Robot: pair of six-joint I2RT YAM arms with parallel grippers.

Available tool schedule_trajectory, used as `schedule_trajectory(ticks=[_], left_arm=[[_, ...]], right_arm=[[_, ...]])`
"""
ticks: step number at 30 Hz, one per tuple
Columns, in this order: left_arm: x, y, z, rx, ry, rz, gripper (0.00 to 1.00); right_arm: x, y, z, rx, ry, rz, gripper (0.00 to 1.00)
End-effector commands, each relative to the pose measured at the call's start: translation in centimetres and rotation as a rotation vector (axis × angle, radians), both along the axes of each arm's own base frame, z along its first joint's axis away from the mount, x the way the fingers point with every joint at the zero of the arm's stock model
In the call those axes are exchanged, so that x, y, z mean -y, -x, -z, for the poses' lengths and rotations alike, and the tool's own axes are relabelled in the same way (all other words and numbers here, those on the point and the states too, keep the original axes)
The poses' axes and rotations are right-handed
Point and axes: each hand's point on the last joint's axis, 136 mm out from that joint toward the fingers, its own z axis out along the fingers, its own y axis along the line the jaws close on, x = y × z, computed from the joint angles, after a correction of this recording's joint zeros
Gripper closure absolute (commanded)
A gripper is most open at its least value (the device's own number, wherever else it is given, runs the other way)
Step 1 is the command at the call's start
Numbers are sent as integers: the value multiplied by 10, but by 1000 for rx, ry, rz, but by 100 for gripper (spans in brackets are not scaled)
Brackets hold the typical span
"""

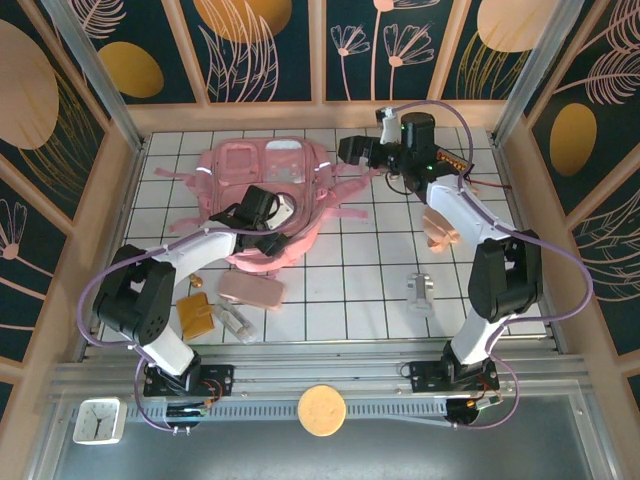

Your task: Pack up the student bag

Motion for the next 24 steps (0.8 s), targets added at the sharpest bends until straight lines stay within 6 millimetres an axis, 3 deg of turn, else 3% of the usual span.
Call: schedule_trajectory(ticks=[1,6,14,21,24], left_arm=[[10,-22,-16,81,23,19,17],[13,-21,-15,35,65,43,22],[35,0,-49,-35,222,145,16],[24,-20,-37,-69,165,139,18],[19,-26,-15,-111,94,147,19]], right_arm=[[2,7,6,-29,-9,-5,1],[-2,5,17,-76,-18,-16,1],[-6,4,24,-98,-16,-23,1],[-14,6,27,-107,-14,-39,1],[-13,6,30,-111,-7,-38,1]])
